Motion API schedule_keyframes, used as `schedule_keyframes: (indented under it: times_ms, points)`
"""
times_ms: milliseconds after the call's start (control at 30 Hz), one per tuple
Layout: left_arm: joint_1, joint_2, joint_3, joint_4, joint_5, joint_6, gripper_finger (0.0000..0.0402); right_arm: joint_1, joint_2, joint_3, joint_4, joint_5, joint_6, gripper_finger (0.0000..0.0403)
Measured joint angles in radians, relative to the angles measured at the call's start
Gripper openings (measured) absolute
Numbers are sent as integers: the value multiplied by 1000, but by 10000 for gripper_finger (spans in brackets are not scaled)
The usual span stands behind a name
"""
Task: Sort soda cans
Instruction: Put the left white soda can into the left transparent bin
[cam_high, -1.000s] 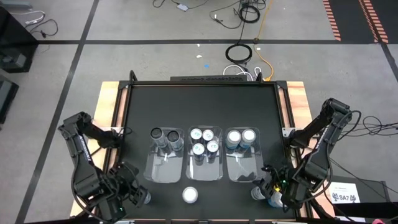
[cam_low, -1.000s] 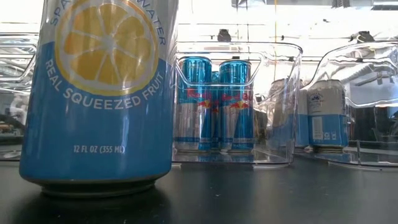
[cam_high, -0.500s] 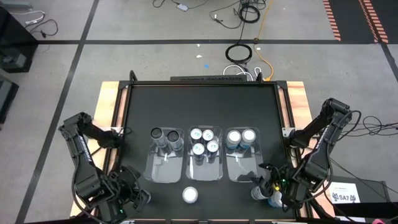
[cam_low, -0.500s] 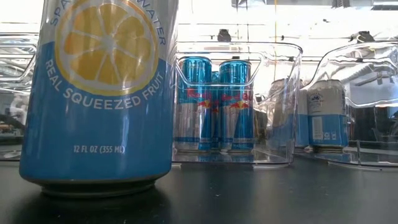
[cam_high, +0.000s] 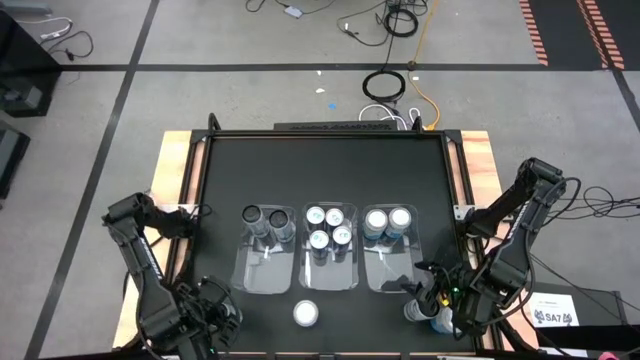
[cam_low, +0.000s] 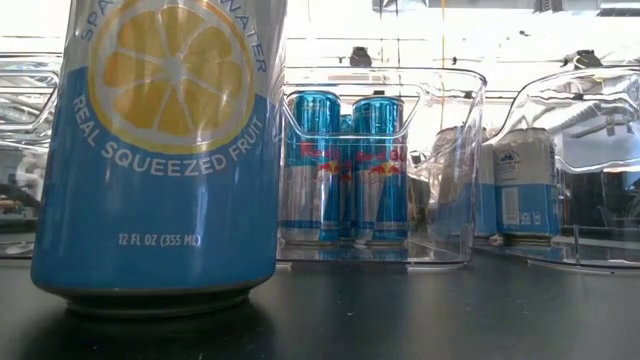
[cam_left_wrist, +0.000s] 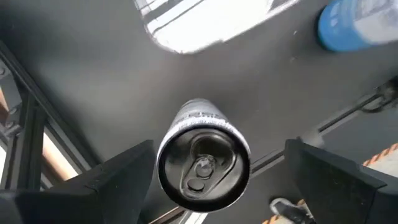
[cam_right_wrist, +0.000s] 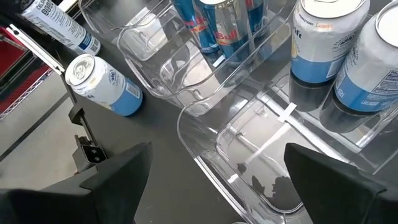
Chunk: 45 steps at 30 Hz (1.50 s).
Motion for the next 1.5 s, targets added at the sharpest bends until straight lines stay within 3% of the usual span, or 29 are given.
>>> schedule_keyframes:
  times_ms: [767,1233,1500]
  points:
    - [-3,123,0,-25,88,0,362,0,0,0,128,-2,-38,359]
    - [-3,144,0,3,98,3,271,0,0,0,150,-2,-60,359]
    - [-17,100,28,-2,167,-26,270,0,0,0,149,-2,-82,359]
